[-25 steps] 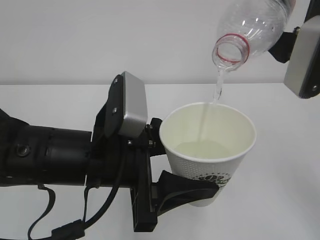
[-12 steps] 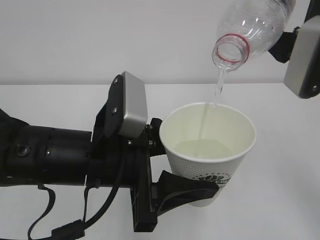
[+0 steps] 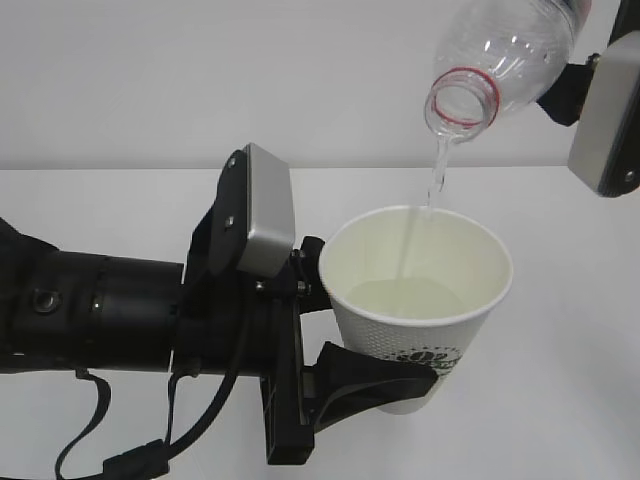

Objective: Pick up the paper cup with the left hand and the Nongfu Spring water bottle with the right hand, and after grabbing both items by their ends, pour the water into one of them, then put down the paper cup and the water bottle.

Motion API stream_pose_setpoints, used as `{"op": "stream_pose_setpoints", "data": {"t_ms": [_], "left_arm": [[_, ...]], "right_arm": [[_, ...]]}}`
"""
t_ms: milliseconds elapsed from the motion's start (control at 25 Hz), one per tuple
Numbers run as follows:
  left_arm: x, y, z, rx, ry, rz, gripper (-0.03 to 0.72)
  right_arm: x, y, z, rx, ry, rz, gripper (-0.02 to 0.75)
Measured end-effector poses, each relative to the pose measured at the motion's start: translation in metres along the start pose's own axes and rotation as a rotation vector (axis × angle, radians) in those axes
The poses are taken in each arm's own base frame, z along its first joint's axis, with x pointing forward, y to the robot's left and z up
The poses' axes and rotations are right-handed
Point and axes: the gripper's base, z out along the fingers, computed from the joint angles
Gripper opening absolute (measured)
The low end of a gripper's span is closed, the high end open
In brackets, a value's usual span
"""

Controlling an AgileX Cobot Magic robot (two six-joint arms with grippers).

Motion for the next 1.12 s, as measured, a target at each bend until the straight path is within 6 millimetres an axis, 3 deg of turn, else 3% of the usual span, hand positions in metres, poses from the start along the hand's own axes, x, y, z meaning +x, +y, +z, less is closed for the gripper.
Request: {"op": "stream_pose_setpoints", "data": {"t_ms": [1120], "left_arm": [[0.0002,0.0001,0.0,-0.001,0.002,-0.001,0.513]], "right_arm": [[-0.0001,-0.0002,0.0,0.002,-0.001,0.001,0.479]]}}
